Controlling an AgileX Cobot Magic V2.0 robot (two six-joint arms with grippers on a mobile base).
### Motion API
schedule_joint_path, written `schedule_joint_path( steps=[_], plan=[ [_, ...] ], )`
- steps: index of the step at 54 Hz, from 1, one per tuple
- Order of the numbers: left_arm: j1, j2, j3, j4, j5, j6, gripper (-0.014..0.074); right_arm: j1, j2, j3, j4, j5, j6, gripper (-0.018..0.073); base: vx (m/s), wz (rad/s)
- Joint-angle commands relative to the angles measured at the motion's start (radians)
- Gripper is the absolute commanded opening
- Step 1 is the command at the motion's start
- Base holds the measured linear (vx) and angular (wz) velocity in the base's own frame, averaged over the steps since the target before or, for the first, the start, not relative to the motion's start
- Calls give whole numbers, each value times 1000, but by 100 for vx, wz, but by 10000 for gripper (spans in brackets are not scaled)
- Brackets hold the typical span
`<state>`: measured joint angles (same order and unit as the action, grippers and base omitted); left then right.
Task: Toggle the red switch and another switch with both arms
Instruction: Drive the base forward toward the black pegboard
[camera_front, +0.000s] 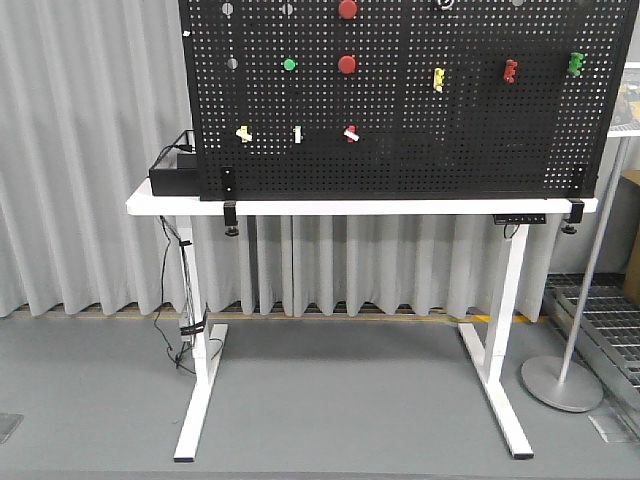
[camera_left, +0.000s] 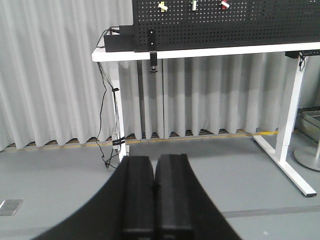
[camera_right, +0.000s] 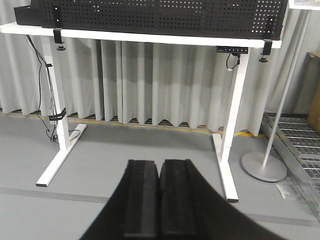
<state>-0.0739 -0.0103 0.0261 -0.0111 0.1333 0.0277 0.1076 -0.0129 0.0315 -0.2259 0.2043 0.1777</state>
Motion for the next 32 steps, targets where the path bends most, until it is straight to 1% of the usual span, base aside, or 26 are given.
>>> schedule_joint_path(
  steps=[1, 32],
  plan=[
    [2, -19, 19, -10, -76, -10, 3, 2, -11, 5, -11, -84, -13, -6, 0, 0],
    [2, -19, 19, -10, -76, -10, 3, 2, -11, 5, -11, -84, -13, -6, 0, 0]
  ],
)
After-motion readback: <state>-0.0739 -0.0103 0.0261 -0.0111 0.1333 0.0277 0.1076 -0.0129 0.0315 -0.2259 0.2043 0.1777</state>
